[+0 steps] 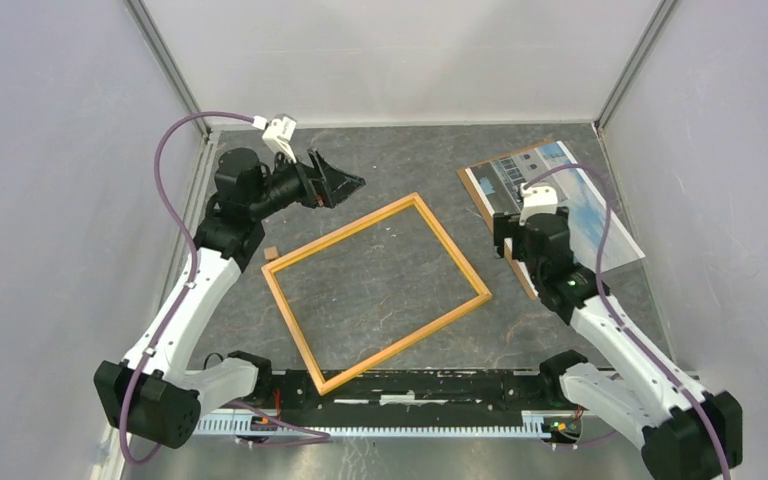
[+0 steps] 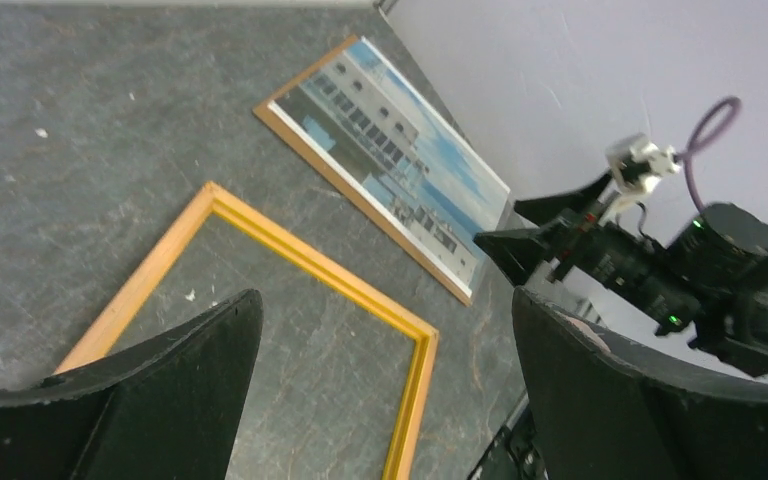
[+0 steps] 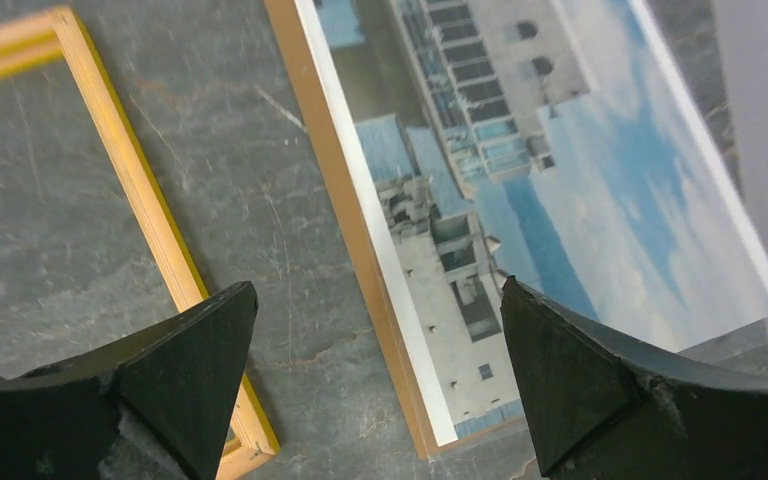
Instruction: Put the photo into the frame
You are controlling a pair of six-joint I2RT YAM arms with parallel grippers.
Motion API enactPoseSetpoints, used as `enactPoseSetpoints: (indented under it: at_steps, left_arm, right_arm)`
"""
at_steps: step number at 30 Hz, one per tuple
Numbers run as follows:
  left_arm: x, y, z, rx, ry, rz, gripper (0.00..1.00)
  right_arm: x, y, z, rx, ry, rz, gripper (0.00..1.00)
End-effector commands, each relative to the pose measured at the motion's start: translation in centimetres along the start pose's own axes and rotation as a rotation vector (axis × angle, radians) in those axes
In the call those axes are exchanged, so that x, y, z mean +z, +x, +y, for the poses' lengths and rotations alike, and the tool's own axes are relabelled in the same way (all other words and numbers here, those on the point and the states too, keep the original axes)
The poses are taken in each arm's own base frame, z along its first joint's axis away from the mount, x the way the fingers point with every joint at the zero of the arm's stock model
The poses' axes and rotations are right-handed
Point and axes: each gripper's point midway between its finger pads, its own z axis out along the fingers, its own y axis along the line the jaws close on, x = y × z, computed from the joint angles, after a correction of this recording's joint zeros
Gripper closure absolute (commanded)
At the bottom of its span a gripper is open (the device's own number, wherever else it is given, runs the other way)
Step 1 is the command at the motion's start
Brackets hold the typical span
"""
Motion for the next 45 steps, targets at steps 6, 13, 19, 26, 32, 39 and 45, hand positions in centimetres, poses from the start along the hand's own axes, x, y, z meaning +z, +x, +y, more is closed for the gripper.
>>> enactPoseSetpoints:
  at_steps: [6,13,19,26,32,39,45]
  left_arm:
    - [2.5,5.5,0.9,-0.182,0.055,0.203,0.0]
    - [4.3,9.5,0.2,-0.275,0.099,0.347,0.0]
    - [4.8,10.9,-0.1,-0.31,0.116,0.399,0.0]
    - [4.5,10.5,-0.7,-0.312,0.13,0.392,0.0]
    - [4.0,9.7,-1.1,-0.28,0.133,0.362,0.0]
    - [3.9,9.6,-1.3,-0.276,0.136,0.363,0.0]
    - [3.8,9.5,-1.7,-0.282,0.153,0.37,0.0]
  right_arm:
    - [4.1,5.2,0.7,0.095,-0.008,0.177,0.02]
    - [6.1,8.0,-3.5,0.298,0.054,0.237,0.02]
    - [6.9,9.3,-5.4,0.432,0.024,0.304,0.02]
    - [6.1,9.6,4.1,0.08,-0.295,0.475,0.02]
    - [7.0,9.5,9.6,-0.163,-0.383,0.495,0.02]
    - [10.3,9.7,13.1,-0.239,-0.362,0.55,0.23]
    - [13.1,9.1,14.0,-0.157,-0.258,0.529,0.44]
